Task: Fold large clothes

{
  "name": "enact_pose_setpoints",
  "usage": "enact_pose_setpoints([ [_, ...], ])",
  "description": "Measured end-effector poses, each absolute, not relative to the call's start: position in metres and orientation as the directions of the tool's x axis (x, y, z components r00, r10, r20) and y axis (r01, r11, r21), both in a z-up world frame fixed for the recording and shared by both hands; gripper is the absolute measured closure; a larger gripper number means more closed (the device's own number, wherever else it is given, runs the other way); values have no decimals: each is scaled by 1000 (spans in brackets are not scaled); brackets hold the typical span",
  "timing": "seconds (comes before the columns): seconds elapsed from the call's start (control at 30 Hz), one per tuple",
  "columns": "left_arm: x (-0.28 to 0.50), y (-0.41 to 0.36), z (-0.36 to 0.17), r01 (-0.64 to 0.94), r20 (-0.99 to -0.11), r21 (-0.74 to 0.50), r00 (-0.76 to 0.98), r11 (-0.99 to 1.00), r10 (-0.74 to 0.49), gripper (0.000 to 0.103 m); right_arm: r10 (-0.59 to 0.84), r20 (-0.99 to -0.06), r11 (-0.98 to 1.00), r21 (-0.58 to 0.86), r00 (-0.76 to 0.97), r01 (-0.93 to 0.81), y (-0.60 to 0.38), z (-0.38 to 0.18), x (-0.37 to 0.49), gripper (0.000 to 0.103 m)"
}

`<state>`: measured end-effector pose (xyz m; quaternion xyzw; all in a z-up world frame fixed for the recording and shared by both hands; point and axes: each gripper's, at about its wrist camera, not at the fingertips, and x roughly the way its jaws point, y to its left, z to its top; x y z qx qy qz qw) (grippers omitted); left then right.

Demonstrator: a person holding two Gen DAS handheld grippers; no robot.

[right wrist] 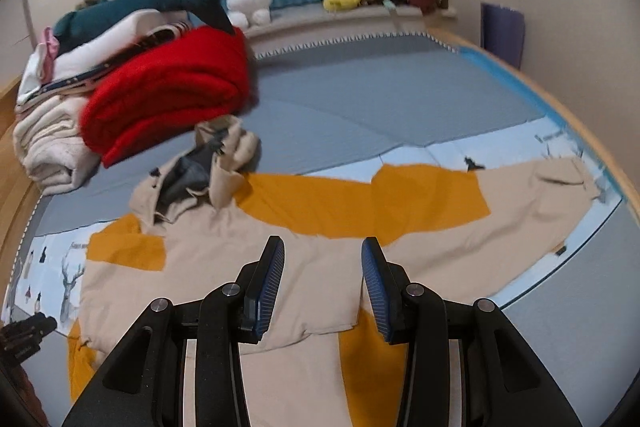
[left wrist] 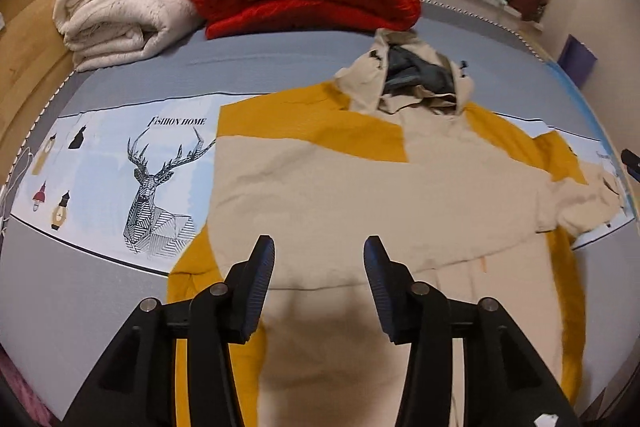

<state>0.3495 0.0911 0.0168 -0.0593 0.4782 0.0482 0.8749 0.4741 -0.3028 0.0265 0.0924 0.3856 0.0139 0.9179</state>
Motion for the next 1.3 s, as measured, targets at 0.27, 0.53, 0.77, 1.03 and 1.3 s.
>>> enact_pose_setpoints([
  [0.27,331,64,35,-109,-818,-70,575,992,5,59,96,-673,971,225,733,79,-352,42,453,61],
  [0.53,341,42,37,-70,-813,-52,582,996,-2,59,18,-706,928,275,708,250,-471,16,449,44],
  [0.77,353,28,28,-46,-822,-40,570,998,-7,59,-74,-722,878,280,688,388,-565,-9,446,45],
  [1.03,364,16,17,-28,-832,-34,554,999,-13,59,-96,-730,803,346,677,486,-630,-34,448,78],
  [1.3,370,12,14,-25,-834,-39,551,999,-19,59,-3,-736,709,476,677,520,-665,-75,455,73],
])
